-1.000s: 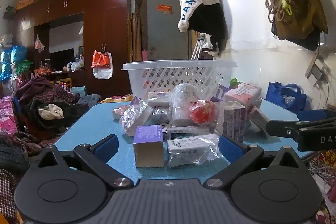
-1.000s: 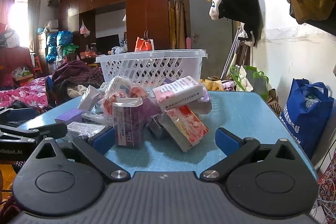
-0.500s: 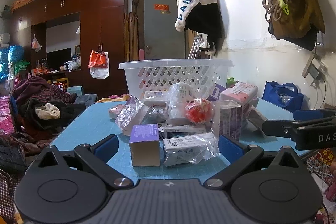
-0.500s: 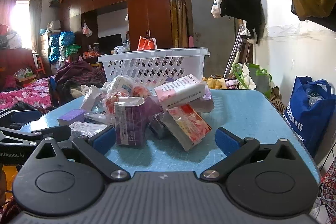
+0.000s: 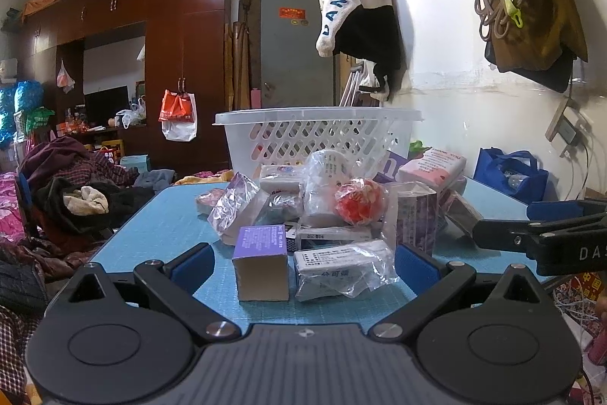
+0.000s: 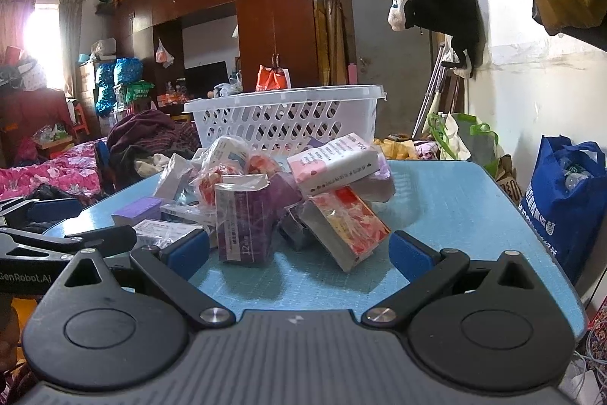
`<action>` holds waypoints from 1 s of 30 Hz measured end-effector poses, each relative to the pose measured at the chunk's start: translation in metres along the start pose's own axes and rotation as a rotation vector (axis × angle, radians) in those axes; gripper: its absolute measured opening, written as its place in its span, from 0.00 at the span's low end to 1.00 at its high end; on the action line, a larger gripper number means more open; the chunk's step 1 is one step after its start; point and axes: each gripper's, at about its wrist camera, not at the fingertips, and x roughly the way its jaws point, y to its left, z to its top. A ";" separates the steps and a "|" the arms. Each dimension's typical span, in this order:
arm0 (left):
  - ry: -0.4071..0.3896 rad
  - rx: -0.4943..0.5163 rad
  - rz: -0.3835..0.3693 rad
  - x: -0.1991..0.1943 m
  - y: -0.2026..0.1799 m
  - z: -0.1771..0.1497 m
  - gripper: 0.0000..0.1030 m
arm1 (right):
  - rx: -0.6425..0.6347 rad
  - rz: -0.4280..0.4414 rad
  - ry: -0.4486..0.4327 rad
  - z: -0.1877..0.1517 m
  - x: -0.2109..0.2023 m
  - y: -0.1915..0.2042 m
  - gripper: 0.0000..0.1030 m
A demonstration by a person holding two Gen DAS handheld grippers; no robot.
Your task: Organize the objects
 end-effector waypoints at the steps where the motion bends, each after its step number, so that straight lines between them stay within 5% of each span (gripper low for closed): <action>1: 0.000 0.000 0.000 0.000 0.000 0.000 1.00 | 0.002 0.002 0.001 0.000 0.000 0.000 1.00; 30: 0.006 -0.005 -0.011 0.002 0.000 0.000 1.00 | 0.010 0.013 0.005 0.000 0.000 -0.003 1.00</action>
